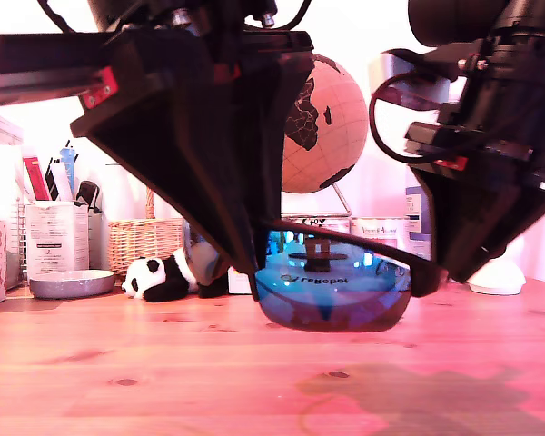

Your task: Pick up the sunglasses and open them, then place them back on the table

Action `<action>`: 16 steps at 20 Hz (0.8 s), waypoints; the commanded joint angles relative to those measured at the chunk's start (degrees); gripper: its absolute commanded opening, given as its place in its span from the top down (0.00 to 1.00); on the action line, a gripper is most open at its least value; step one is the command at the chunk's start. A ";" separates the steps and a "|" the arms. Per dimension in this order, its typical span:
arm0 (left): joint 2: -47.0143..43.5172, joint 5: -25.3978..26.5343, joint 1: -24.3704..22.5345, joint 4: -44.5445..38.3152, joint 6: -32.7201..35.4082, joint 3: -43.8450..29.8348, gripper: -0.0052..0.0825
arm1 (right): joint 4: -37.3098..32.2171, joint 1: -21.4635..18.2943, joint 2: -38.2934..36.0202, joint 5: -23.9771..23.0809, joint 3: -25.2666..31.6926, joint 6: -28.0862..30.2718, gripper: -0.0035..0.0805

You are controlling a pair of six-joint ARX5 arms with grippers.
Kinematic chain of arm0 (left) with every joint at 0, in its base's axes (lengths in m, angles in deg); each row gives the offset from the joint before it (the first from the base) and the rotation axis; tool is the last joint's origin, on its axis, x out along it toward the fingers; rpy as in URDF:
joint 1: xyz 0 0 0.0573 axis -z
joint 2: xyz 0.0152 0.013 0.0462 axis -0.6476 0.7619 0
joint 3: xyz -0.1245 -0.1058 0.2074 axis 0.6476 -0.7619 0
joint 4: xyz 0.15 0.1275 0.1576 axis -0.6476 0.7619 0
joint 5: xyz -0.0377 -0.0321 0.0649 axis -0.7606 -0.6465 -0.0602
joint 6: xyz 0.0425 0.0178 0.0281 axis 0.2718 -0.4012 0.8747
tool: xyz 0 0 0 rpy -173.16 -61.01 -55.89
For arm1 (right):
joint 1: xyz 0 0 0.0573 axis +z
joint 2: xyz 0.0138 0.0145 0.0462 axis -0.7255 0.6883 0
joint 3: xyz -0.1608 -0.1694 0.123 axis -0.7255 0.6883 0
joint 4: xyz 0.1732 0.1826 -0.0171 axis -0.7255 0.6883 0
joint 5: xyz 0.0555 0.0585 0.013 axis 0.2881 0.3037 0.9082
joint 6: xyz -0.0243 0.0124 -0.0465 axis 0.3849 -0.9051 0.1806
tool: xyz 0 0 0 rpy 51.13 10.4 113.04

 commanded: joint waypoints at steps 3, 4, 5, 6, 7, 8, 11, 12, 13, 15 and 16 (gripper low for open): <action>-0.33 -0.28 0.02 1.46 5.29 -1.05 0.95 | -2.43 0.17 0.48 0.39 -3.52 8.68 0.71; -0.33 -0.31 -0.33 1.60 7.54 -1.05 0.91 | -3.08 0.28 0.48 1.27 -4.02 11.08 0.71; -0.33 -0.55 -0.85 1.62 8.02 -1.05 0.83 | -3.28 0.28 0.48 2.36 -4.59 13.09 0.71; -0.33 -0.94 -1.38 1.53 10.97 -1.05 0.74 | -3.41 0.48 0.48 4.48 -5.09 14.25 0.71; -0.33 -0.96 -1.88 1.29 14.49 -1.05 0.70 | -3.52 0.76 0.48 6.40 -5.35 15.74 0.71; -0.33 -0.98 -2.36 1.22 15.32 -1.05 0.70 | -3.56 0.81 0.46 7.89 -5.46 15.72 0.71; -0.33 -1.11 -3.63 1.31 18.78 -1.05 0.87 | -2.62 0.81 0.46 11.67 -5.46 15.08 0.71; -0.33 -1.20 -3.76 1.33 19.06 -1.05 0.91 | -2.45 0.81 0.46 12.48 -5.46 14.51 0.71; -0.33 -1.68 -3.80 1.20 19.04 -1.05 0.93 | -2.25 0.81 0.46 12.57 -5.46 13.64 0.71; -0.02 -4.37 -5.22 -0.59 18.86 -1.05 0.94 | -0.79 0.79 0.46 12.57 -5.46 13.29 0.71; 0.46 -5.42 -6.38 -0.52 18.43 -1.05 0.93 | -0.52 0.74 0.46 12.57 -5.46 13.31 0.71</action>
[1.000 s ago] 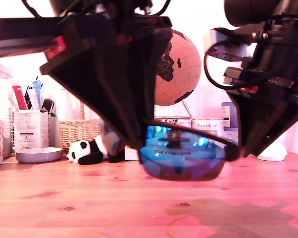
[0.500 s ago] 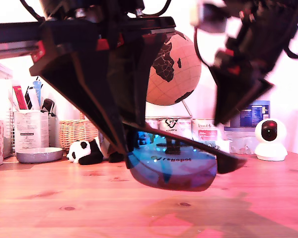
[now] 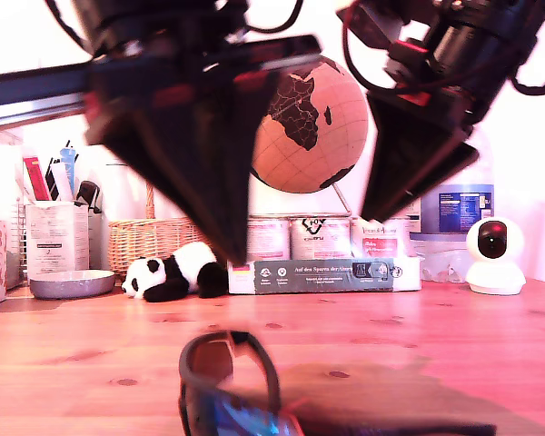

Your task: Pick up the sunglasses and open them, then place them back on the table

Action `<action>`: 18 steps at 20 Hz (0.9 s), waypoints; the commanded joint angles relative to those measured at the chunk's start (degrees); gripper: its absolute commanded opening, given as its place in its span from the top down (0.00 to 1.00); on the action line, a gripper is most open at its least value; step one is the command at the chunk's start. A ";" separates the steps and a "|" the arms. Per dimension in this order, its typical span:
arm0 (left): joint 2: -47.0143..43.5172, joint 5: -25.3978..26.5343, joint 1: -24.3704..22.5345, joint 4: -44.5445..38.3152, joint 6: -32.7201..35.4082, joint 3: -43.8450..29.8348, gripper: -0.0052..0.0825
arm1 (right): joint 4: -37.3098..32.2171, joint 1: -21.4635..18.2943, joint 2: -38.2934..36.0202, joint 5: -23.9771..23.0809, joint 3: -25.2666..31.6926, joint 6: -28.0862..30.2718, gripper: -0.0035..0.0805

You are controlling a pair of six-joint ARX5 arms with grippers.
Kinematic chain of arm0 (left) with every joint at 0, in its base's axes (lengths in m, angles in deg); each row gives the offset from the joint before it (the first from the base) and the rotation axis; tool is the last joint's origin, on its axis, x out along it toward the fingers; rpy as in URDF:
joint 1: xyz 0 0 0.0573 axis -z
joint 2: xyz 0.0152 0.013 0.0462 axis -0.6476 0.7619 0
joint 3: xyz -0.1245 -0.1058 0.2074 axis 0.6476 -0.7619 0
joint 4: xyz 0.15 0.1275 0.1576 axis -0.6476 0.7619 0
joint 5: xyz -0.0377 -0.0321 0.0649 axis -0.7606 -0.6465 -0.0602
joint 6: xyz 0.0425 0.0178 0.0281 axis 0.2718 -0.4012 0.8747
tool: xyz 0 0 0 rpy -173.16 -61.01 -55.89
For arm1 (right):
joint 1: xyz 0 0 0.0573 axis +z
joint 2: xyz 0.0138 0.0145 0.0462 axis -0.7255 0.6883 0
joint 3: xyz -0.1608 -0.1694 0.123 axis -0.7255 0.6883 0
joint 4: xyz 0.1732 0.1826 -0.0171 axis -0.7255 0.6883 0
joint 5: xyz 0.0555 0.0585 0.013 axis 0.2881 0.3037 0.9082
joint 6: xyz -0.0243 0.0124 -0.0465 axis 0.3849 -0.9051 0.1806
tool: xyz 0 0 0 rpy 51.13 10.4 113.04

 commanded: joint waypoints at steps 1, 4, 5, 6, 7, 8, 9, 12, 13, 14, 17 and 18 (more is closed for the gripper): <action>0.96 -0.61 -1.86 1.05 -0.59 -1.05 0.91 | -0.22 0.24 0.46 0.39 -0.22 -0.24 0.71; 1.22 -0.59 -4.26 5.33 -0.57 -1.05 0.83 | -1.01 0.20 0.46 0.35 -0.22 -0.20 0.71; 1.20 -0.66 -4.70 6.25 -0.55 -1.05 0.79 | -1.22 0.20 0.46 0.35 -0.22 -0.04 0.71; 1.20 -0.79 -4.98 6.84 -0.20 -1.05 0.74 | -1.46 0.20 0.46 0.35 -0.22 0.02 0.71; 1.22 -2.19 -5.01 6.73 0.20 -1.05 0.69 | -1.70 0.20 0.46 0.35 -0.22 0.02 0.71; 1.27 -4.09 -5.01 6.19 2.01 -1.05 0.65 | -1.75 0.20 0.46 0.17 -0.22 0.13 0.71; 1.27 -5.09 -5.01 5.73 3.80 -1.05 0.65 | -1.77 0.11 0.46 -0.22 -0.22 0.20 0.71; 1.95 -6.49 -5.01 4.50 4.83 -1.14 0.65 | -1.79 -0.72 0.46 -0.24 -0.22 0.20 0.71; 2.36 -6.47 -5.01 4.00 5.05 -1.16 0.65 | -1.79 -1.05 0.46 -0.24 -0.22 0.17 0.71; 3.10 -6.47 -5.25 3.65 5.49 -1.18 0.65 | -1.77 -1.36 0.46 -0.24 -0.22 0.17 0.71; 5.79 -6.43 -5.42 1.53 6.34 -1.18 0.65 | -1.75 -2.21 0.46 -0.24 -0.22 0.17 0.71; 6.78 -6.40 -5.55 1.18 6.60 -1.18 0.65 | -1.73 -2.54 0.46 -0.24 -0.22 0.15 0.71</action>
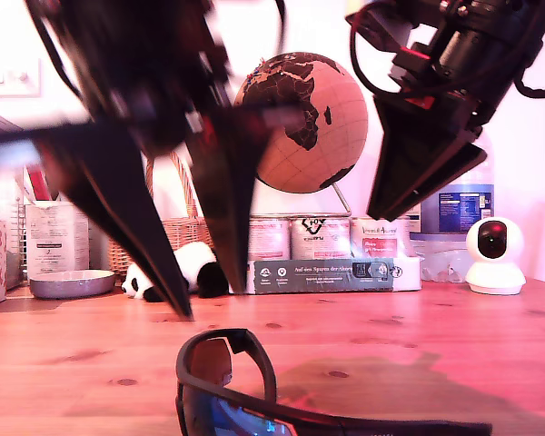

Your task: Pick up the sunglasses and open them, then place them back on the table

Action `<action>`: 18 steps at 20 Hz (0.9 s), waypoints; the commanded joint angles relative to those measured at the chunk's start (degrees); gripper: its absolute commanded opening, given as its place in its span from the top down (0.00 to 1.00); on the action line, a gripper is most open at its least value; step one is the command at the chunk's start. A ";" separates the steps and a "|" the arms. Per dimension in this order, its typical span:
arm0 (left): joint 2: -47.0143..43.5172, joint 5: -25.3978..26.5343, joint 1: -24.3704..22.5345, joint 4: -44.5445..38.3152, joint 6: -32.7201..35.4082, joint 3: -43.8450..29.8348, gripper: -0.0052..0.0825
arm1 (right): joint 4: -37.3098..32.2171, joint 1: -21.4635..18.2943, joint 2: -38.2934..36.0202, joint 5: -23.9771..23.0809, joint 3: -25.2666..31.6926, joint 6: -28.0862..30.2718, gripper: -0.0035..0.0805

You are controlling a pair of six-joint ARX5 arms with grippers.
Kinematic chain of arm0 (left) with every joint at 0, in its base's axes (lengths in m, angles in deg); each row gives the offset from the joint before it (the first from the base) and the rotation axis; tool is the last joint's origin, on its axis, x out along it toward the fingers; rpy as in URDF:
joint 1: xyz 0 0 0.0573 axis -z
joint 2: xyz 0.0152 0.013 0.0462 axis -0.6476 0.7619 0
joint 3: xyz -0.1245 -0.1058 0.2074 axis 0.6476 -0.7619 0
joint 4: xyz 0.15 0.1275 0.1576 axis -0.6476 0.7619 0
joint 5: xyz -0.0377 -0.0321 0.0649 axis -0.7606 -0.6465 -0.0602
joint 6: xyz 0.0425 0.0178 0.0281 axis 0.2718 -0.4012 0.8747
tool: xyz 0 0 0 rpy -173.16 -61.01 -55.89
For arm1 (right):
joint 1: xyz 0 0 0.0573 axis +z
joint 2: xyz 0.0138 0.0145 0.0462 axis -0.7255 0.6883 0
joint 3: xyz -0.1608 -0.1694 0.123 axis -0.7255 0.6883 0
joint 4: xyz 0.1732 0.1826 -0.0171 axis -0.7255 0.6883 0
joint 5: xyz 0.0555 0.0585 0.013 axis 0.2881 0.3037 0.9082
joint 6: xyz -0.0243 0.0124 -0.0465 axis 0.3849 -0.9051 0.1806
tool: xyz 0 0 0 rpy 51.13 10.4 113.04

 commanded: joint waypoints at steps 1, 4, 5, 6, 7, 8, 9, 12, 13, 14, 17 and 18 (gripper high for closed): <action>2.36 -0.42 -0.28 -0.17 2.14 -1.18 0.65 | -0.13 -0.37 0.46 -0.02 -0.22 0.09 0.71; 4.22 -0.42 -0.42 -0.24 2.67 -1.18 0.65 | -0.17 -0.81 0.46 -0.02 -0.22 0.09 0.71; 4.57 -0.42 -0.42 -0.22 2.69 -1.18 0.65 | -0.20 -0.92 0.46 0.00 -0.22 0.09 0.71; 4.98 -0.42 -0.52 -0.63 2.82 -1.18 0.65 | -0.17 -0.94 0.46 -0.02 -0.22 0.09 0.71; 5.29 -0.42 -0.68 -0.96 2.86 -1.18 0.65 | -0.20 -0.94 0.46 -0.02 -0.22 0.09 0.71; 5.46 -0.44 -0.94 -0.94 2.84 -1.18 0.65 | -0.17 -0.94 0.46 0.00 -0.22 0.09 0.71; 5.99 -0.42 -1.18 -0.94 2.86 -1.18 0.65 | -0.20 -0.94 0.46 0.00 -0.22 0.09 0.71; 7.17 -0.42 -1.60 0.17 2.93 -1.18 0.65 | -0.24 -0.94 0.46 -0.02 -0.22 0.09 0.71; 7.34 -0.44 -1.64 0.35 2.93 -1.18 0.65 | -0.28 -0.94 0.46 0.00 -0.22 0.09 0.71; 7.61 -0.46 -1.64 0.02 3.13 -1.18 0.65 | -0.37 -0.94 0.46 0.00 -0.22 0.11 0.71; 7.82 -0.39 -1.51 -0.85 3.10 -1.18 0.65 | -0.46 -0.94 0.46 0.00 -0.22 0.09 0.71; 7.82 -0.17 -1.51 -1.20 3.08 -1.18 0.65 | -0.63 -0.94 0.46 0.02 -0.22 0.09 0.71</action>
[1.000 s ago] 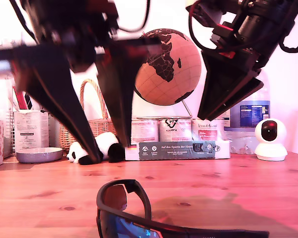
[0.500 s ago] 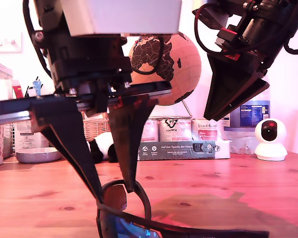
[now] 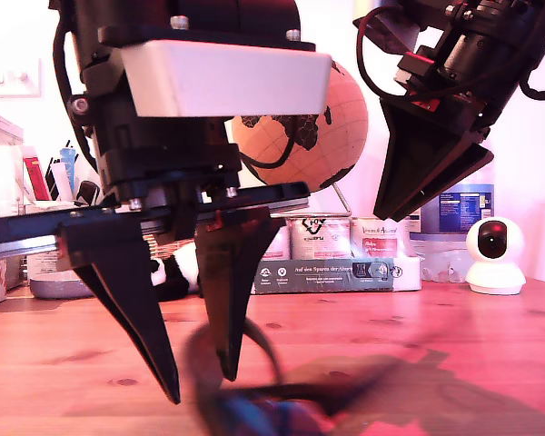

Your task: Pick up the sunglasses and open them, then place them back on the table

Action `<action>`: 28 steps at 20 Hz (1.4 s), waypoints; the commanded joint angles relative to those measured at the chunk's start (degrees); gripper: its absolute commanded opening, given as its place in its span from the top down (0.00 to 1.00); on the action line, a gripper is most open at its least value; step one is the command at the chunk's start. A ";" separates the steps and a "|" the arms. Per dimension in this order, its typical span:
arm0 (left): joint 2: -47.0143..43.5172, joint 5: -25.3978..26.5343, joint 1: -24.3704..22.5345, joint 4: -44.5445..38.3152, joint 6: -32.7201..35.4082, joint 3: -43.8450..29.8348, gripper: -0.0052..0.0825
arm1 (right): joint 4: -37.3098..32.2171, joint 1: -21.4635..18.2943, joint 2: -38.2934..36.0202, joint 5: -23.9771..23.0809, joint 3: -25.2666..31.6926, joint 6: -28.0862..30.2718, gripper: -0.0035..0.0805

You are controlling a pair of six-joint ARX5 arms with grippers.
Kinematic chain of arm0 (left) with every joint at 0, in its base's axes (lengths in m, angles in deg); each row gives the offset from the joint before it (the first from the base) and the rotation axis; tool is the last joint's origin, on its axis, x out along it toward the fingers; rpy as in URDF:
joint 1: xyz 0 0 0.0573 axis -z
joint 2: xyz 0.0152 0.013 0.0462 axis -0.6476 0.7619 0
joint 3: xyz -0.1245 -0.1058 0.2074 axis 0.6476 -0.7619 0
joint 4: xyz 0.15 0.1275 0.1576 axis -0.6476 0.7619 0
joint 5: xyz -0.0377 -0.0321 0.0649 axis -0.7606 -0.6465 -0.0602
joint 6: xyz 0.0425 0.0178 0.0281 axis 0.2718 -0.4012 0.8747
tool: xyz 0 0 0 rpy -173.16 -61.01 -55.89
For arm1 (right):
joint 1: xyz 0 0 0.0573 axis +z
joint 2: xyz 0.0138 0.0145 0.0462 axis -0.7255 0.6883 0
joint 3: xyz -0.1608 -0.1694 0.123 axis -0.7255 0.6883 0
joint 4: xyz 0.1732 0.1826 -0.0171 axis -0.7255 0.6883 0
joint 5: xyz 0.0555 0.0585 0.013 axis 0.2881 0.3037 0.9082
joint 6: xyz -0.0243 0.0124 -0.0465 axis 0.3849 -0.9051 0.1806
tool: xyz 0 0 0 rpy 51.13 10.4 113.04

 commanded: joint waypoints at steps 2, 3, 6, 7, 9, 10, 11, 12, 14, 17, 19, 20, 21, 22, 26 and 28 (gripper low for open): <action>1.11 1.22 0.11 -0.55 0.22 -1.16 0.65 | -0.55 -0.13 0.46 0.04 -0.22 0.09 0.71; 1.11 1.53 0.11 -0.42 0.09 -1.16 0.65 | -0.59 -0.13 0.46 0.04 -0.22 0.09 0.71; 1.16 0.85 0.09 -0.94 -0.17 -1.16 0.65 | -0.72 -0.15 0.46 0.02 -0.22 0.09 0.71; 1.22 -0.07 0.11 -1.66 -0.15 -1.16 0.65 | -0.74 -0.15 0.46 0.02 -0.22 0.09 0.71; 1.27 -0.92 0.07 -3.15 -0.17 -1.16 0.65 | -0.74 -0.13 0.46 0.02 -0.22 0.09 0.71; 1.49 -0.92 -0.15 -3.93 -0.17 -1.16 0.65 | -0.74 -0.13 0.46 0.02 -0.22 0.09 0.71; 1.73 -0.90 -0.55 -4.22 -0.17 -1.16 0.65 | -0.72 -0.13 0.46 0.02 -0.22 0.09 0.71; 2.45 -0.85 -0.87 -4.42 -0.17 -1.16 0.65 | -0.70 -0.13 0.46 0.02 -0.22 0.07 0.71; 3.39 -0.85 -1.62 -3.91 -0.15 -1.16 0.65 | -0.55 -0.15 0.46 0.00 -0.22 0.07 0.71; 3.50 -0.87 -1.86 -4.79 -0.13 -1.16 0.65 | -0.57 -0.15 0.46 0.00 -0.22 0.09 0.71; 3.69 -0.87 -2.58 -5.49 0.07 -1.16 0.65 | -0.55 -0.13 0.46 0.00 -0.22 0.09 0.71; 4.02 -0.85 -2.80 -5.42 0.07 -1.16 0.65 | -0.55 -0.15 0.46 0.00 -0.22 0.07 0.71; 4.26 -0.85 -2.97 -5.14 0.07 -1.16 0.65 | -0.52 -0.15 0.46 -0.02 -0.22 0.07 0.71; 4.28 -0.92 -2.99 -4.92 0.07 -1.16 0.65 | -0.52 -0.15 0.46 -0.02 -0.22 0.07 0.71; 4.28 -2.47 -2.56 -4.98 0.04 -1.16 0.65 | -0.57 -0.15 0.46 -0.02 -0.22 0.07 0.71; 4.28 -3.58 -2.27 -5.01 0.04 -1.16 0.65 | -0.57 -0.15 0.46 -0.02 -0.22 0.07 0.71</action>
